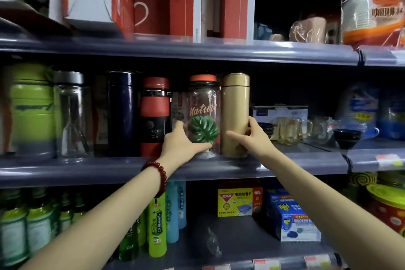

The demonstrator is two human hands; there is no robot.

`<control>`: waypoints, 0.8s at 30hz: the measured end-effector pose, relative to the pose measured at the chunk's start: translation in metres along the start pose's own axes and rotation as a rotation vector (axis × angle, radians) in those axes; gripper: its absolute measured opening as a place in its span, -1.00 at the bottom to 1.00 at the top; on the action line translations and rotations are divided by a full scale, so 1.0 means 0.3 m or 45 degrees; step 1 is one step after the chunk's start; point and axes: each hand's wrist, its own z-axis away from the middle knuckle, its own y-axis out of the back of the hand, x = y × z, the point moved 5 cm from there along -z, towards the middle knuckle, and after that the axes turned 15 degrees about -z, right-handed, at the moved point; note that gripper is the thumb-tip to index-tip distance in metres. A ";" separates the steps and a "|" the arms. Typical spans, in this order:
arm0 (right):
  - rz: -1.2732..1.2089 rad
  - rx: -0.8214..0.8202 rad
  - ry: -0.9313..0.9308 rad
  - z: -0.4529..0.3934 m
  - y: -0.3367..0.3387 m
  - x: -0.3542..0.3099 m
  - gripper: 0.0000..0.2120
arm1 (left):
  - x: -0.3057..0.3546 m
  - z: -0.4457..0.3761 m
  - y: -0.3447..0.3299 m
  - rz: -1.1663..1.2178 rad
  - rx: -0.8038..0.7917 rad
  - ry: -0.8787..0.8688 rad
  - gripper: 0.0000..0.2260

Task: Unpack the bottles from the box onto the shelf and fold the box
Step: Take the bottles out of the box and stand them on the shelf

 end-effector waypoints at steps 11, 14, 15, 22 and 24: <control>0.010 0.221 0.387 0.089 0.006 -0.132 -0.10 | -0.003 0.055 0.096 -0.042 0.079 -0.121 -0.41; 0.001 0.258 0.536 0.138 -0.041 -0.226 -0.23 | -0.050 0.059 0.209 -0.017 0.292 -0.128 -0.65; 0.015 0.248 0.569 0.150 -0.071 -0.255 -0.25 | -0.072 0.055 0.250 -0.011 0.367 -0.113 -0.71; -0.053 -0.020 0.492 0.196 -0.380 -0.315 -0.33 | -0.297 0.025 0.450 -0.010 0.671 0.099 -0.58; -0.086 -0.097 0.402 0.202 -0.477 -0.279 -0.31 | -0.363 0.015 0.451 -0.038 0.568 0.162 -0.41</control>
